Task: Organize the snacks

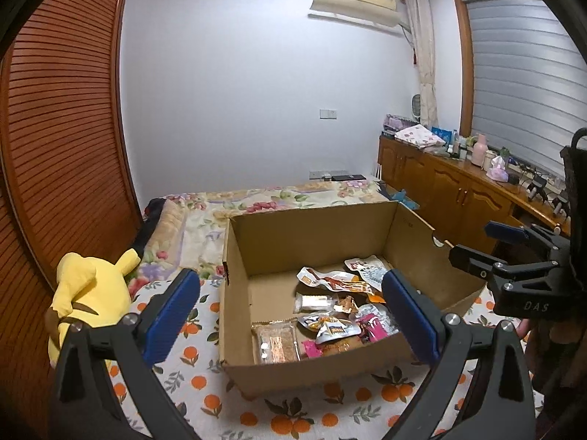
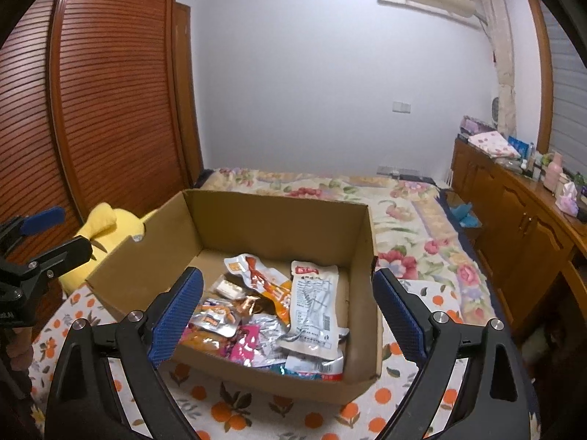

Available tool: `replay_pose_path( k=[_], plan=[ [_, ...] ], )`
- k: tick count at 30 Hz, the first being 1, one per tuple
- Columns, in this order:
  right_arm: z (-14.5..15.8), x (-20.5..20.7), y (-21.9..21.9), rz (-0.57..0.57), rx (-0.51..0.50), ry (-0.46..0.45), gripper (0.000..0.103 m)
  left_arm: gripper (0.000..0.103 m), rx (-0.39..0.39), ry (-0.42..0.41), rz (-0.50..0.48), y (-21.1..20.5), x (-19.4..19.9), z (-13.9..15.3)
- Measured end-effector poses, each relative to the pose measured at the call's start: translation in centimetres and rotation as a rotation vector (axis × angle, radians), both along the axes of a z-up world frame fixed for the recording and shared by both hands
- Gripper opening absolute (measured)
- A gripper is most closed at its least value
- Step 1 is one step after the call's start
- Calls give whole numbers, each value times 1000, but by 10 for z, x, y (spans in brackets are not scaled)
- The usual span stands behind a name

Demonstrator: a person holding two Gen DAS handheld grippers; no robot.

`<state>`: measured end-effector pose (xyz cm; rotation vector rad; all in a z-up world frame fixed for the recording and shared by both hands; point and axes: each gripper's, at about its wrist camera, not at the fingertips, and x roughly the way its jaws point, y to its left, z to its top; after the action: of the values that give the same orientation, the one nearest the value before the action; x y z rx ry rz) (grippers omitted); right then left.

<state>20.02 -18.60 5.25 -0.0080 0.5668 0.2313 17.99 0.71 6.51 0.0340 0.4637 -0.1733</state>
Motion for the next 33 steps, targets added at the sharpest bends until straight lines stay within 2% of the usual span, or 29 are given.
replay_pose_path(
  k=[11,25,33],
  plan=[
    [14,-53,2,-30,17,-53,95,100,19,-18,21,4,-53,7],
    [52,-124,-5,-67,24,-161,95,101,8,-94,34,9,-121,47],
    [56,-157,-12,-86,43,-196,95,101,-31,-60,13,11,-141,32]
  ],
)
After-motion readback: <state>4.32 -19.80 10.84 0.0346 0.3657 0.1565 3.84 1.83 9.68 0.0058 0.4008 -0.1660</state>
